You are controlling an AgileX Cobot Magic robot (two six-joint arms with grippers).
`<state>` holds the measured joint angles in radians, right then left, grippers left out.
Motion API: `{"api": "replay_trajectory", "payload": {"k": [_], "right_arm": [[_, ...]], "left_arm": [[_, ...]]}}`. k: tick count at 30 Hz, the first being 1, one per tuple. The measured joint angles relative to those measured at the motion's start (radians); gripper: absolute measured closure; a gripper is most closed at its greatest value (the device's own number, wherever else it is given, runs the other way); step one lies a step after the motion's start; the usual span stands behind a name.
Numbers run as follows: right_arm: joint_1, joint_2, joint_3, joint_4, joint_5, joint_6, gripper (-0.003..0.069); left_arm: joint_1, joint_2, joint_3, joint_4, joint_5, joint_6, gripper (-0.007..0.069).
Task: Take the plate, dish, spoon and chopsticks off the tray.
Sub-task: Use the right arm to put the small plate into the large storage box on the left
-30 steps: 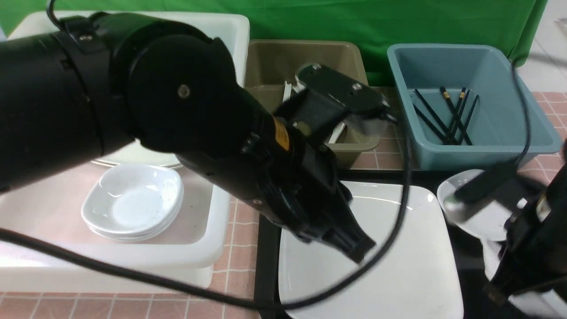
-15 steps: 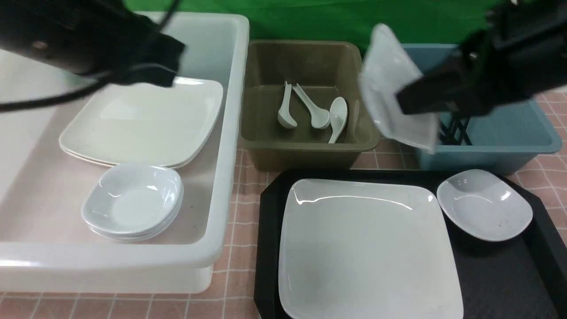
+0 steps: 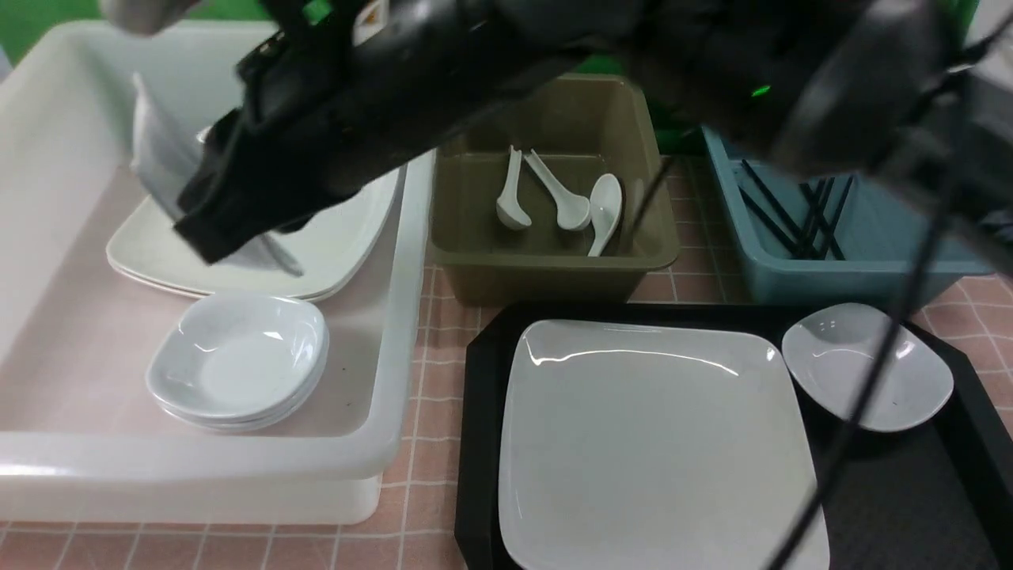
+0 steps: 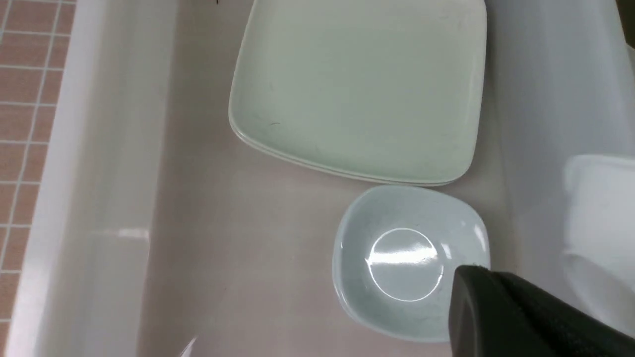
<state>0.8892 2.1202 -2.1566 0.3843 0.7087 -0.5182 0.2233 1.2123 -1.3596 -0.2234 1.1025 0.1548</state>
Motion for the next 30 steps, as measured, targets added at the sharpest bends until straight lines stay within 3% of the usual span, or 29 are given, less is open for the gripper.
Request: {"api": "replay_trajectory", "payload": {"k": [13,17,18,23,27,30], "right_arm": [[0.018,0.243,-0.069,-0.142,-0.089,0.005,0.0557],[0.018,0.247,-0.069,-0.157,-0.096,0.009,0.048],[0.018,0.244,-0.07,-0.158,-0.099,0.013,0.04],[0.018,0.223,-0.071,-0.164,-0.061,0.041,0.0229],[0.018,0.158,-0.071,-0.241,0.046,0.068,0.0223],[0.012,0.059,-0.076,-0.391,0.185,0.132,0.0296]], "left_arm": [[0.001,-0.004,0.042,-0.021,0.004,0.019,0.0627],[0.001,-0.004,0.042,-0.022,0.01,0.021,0.0627],[0.001,-0.004,0.042,-0.022,0.019,0.021,0.0627],[0.001,-0.004,0.043,-0.027,0.038,0.021,0.0627],[-0.008,-0.004,0.044,-0.055,0.039,0.021,0.0627],[-0.057,-0.004,0.045,-0.097,0.039,0.036,0.0627]]}}
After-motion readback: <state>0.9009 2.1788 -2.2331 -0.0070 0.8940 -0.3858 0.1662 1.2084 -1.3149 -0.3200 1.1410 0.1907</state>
